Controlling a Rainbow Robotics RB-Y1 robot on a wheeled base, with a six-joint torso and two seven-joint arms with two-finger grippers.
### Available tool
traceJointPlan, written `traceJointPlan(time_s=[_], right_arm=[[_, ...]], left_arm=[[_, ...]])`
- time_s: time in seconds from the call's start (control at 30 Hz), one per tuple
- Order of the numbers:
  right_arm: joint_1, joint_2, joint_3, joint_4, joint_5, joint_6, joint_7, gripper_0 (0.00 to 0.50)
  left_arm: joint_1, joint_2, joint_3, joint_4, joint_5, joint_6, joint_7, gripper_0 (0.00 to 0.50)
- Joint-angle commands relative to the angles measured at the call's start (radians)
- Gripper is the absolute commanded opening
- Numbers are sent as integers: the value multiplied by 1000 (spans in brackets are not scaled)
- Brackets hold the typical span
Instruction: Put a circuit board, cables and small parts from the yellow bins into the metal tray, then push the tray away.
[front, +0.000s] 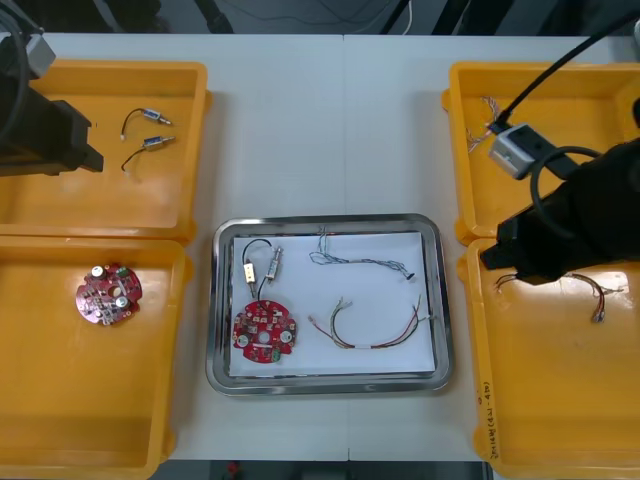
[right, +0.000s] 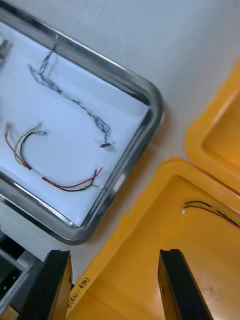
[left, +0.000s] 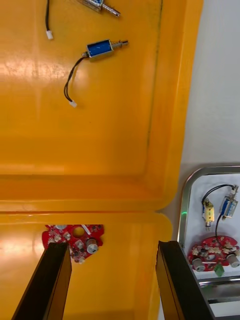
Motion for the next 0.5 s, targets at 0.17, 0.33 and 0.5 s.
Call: traceJointPlan(time_s=[0.17, 0.33, 0.5], right_arm=[[-188, 10, 294, -34, 33, -23, -11, 500], [-272, 58, 455, -32, 91, -27, 9, 500], [-330, 113, 601, -14, 158, -31, 32, 500]], left_arm=[[112, 64, 106, -51, -1, 6, -83, 500], [171, 70, 153, -77, -1, 6, -101, 500], [236, 82, 190, -121, 2, 6, -120, 500]])
